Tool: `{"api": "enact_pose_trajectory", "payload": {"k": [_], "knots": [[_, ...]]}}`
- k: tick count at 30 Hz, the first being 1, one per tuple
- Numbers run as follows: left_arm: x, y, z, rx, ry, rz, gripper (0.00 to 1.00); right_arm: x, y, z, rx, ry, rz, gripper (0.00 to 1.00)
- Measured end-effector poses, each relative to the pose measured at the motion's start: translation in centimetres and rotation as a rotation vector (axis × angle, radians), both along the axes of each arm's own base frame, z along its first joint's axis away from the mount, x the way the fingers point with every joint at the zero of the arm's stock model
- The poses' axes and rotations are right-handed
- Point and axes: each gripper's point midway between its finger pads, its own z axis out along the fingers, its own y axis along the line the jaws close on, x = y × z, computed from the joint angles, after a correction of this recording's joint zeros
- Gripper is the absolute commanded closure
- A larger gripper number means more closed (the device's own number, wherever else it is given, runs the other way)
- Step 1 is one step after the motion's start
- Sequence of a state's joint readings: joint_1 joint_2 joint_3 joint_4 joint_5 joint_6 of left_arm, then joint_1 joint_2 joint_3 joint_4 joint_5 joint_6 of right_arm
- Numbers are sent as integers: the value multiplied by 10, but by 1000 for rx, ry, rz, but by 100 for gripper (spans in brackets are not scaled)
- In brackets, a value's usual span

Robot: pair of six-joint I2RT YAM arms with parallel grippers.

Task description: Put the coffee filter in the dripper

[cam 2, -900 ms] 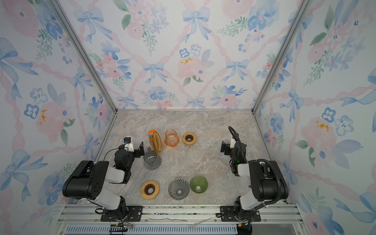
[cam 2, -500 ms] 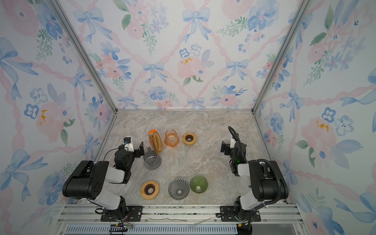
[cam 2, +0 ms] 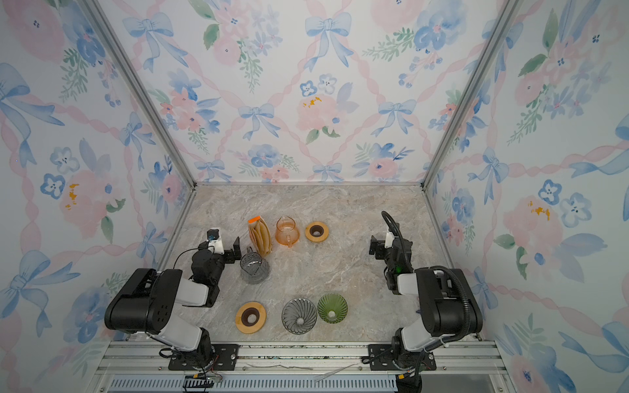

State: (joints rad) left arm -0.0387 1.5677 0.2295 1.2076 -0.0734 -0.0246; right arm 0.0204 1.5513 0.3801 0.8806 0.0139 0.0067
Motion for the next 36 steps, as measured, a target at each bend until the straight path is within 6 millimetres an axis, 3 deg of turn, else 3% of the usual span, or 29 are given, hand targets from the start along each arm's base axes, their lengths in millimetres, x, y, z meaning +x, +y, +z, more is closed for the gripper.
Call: {"api": "enact_pose_trajectory", "payload": {"k": [24,31,36], "knots": [[0,-2,4,4,-19,-2,2,1,0,5,2,-22,2,4],[-2,-1,11,13,-38,16,2,-1,0,22,3,-53,0,4],[-5,1,28,22,-57,45,2,-6,-4,41,1,-56,-26,4]]}}
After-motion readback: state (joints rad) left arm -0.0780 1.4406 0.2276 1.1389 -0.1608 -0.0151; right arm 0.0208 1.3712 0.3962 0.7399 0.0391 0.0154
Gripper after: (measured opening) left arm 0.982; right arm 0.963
